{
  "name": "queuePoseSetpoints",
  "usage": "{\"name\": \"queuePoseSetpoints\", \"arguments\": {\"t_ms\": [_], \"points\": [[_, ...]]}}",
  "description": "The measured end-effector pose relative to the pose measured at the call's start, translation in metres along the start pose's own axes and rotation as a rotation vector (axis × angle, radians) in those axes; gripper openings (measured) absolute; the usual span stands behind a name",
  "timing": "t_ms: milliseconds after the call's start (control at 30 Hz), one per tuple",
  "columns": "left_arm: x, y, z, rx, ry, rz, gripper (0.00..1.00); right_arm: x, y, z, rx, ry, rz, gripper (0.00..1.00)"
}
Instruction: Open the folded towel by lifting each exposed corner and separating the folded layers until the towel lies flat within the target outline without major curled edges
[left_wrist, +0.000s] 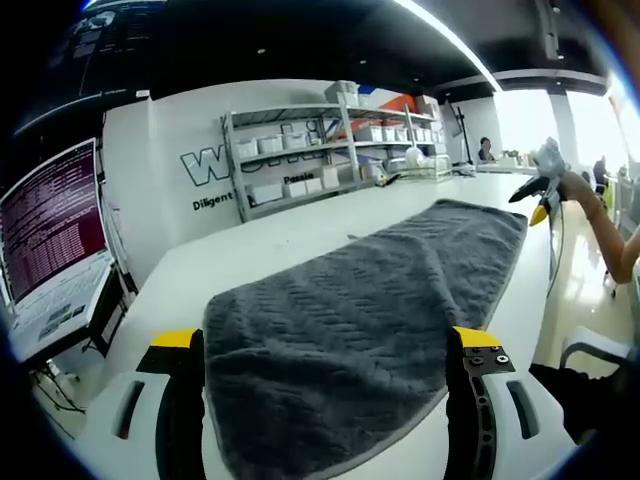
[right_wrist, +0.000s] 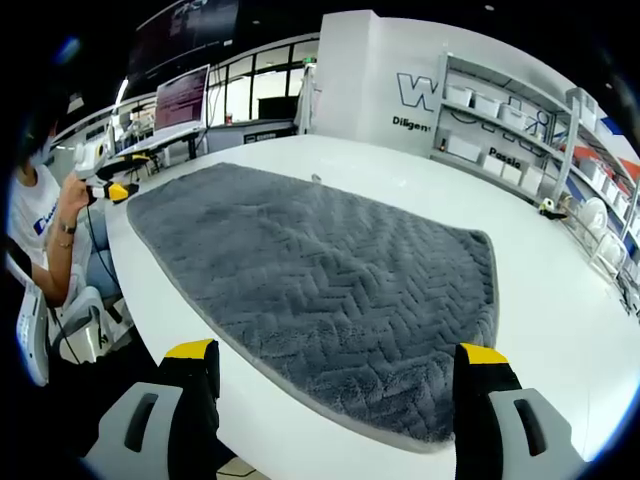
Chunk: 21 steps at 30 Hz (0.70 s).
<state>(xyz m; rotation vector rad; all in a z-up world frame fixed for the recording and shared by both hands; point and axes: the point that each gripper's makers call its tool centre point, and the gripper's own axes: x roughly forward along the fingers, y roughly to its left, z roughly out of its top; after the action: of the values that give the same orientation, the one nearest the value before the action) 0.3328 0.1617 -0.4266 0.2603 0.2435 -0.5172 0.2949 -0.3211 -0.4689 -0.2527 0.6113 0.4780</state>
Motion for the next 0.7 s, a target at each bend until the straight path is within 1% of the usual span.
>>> {"name": "queuePoseSetpoints", "arguments": {"t_ms": [100,233,433,500,700], "points": [[-0.002,-0.002,0.003,0.000,-0.010,-0.009,0.99,-0.002,0.001,0.005,-0.002,-0.008,-0.003,0.99],[-0.003,-0.001,0.005,0.000,-0.019,-0.002,0.99,-0.002,0.003,0.011,-0.006,-0.020,-0.003,0.99],[-0.003,-0.003,0.002,-0.005,-0.016,-0.012,0.99,0.000,0.002,0.014,-0.008,-0.012,-0.004,0.99],[-0.004,-0.003,0.002,-0.012,-0.027,-0.006,0.99,0.000,0.000,0.015,-0.008,-0.012,-0.009,0.99],[-0.004,-0.006,0.000,-0.020,-0.026,-0.013,0.99,-0.002,0.000,0.017,-0.010,-0.015,-0.013,0.99]]}}
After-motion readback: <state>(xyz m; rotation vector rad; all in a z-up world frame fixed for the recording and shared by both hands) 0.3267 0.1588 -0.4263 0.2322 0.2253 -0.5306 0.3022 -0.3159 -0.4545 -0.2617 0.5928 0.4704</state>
